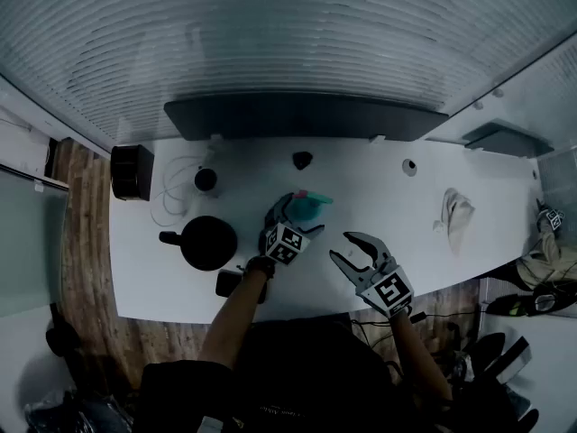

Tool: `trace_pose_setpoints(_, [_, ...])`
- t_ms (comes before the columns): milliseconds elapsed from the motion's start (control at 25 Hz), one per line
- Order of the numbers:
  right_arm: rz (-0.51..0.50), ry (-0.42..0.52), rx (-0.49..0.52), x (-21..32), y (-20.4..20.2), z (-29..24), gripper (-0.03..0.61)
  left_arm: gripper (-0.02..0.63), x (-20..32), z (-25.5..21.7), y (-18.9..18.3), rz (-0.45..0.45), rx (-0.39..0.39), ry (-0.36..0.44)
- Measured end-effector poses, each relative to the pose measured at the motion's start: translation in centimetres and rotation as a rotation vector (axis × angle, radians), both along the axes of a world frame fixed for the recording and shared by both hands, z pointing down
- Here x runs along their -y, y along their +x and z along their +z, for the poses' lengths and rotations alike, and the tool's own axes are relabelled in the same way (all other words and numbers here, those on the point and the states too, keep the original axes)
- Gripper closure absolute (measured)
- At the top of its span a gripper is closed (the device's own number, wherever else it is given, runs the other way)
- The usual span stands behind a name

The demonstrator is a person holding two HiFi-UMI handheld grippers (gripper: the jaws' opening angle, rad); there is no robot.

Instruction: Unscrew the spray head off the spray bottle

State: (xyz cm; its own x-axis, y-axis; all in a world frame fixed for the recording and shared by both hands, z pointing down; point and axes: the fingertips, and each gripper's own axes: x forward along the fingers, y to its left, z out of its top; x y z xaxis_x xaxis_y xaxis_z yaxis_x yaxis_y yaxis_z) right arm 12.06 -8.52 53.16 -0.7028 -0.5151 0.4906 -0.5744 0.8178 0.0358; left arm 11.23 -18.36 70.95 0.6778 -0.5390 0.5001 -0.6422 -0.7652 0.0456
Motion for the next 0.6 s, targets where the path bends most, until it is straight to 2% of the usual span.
trace_pose_setpoints(120, [-0.035,-0.012,-0.002,-0.1,0.2,-0.1,0.403,0.083,0.6,0.9,0.5,-0.065,0.030,-0.022])
trace_pose_setpoints(200, [-0.045,-0.018,0.000,-0.3,0.4,-0.2,0.403,0.102,0.7,0.7,0.2,-0.108,0.081,0.016])
trace_pose_setpoints(240, [-0.047,-0.019,-0.002,-0.4,0.5,-0.3,0.403,0.233,0.7,0.3,-0.1,-0.130,0.104,0.042])
trace_pose_setpoints(280, [-0.047,-0.020,-0.004,-0.4,0.6,-0.3,0.403,0.235,0.6,-0.1,-0.3,-0.143,0.117,0.061])
trace_pose_setpoints(480, [-0.007,-0.033,0.007,0.2,2.0,-0.2,0.403,0.244,-1.9,-0.2,0.6,-0.069,0.118,0.064])
trace_pose_setpoints(600, [-0.006,-0.028,0.003,0.3,2.2,-0.2,0.403,0.244,-4.2,-0.8,0.6,-0.024,0.060,0.043])
